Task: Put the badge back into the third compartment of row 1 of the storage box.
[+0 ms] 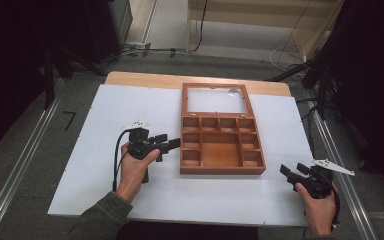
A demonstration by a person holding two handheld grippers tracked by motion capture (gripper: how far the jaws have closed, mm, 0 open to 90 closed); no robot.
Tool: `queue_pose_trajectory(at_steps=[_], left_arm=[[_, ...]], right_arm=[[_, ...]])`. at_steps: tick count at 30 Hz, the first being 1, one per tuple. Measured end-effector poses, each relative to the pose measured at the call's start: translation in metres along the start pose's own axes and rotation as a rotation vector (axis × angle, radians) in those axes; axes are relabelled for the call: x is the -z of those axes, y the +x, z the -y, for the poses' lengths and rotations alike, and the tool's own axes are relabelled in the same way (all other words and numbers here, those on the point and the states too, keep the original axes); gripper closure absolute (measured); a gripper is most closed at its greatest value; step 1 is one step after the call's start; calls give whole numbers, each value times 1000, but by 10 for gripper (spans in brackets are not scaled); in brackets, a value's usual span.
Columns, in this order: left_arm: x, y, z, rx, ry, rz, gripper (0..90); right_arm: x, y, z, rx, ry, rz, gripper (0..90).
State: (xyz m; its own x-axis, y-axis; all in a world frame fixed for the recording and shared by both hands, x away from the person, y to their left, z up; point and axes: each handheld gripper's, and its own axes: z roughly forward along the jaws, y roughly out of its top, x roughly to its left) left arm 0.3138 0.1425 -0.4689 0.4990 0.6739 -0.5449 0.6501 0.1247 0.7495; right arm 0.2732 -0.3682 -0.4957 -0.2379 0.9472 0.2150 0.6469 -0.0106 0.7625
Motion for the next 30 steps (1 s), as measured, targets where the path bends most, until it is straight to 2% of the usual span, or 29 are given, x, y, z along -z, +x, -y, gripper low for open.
queue_pose_trajectory(at_steps=[14,30], left_arm=[[20,18,14,27,-8,-47,256],[40,28,25,50,-16,-82,241]], right_arm=[[0,0,0,0,0,0,242],[1,1,0,-2,1,-1,241]])
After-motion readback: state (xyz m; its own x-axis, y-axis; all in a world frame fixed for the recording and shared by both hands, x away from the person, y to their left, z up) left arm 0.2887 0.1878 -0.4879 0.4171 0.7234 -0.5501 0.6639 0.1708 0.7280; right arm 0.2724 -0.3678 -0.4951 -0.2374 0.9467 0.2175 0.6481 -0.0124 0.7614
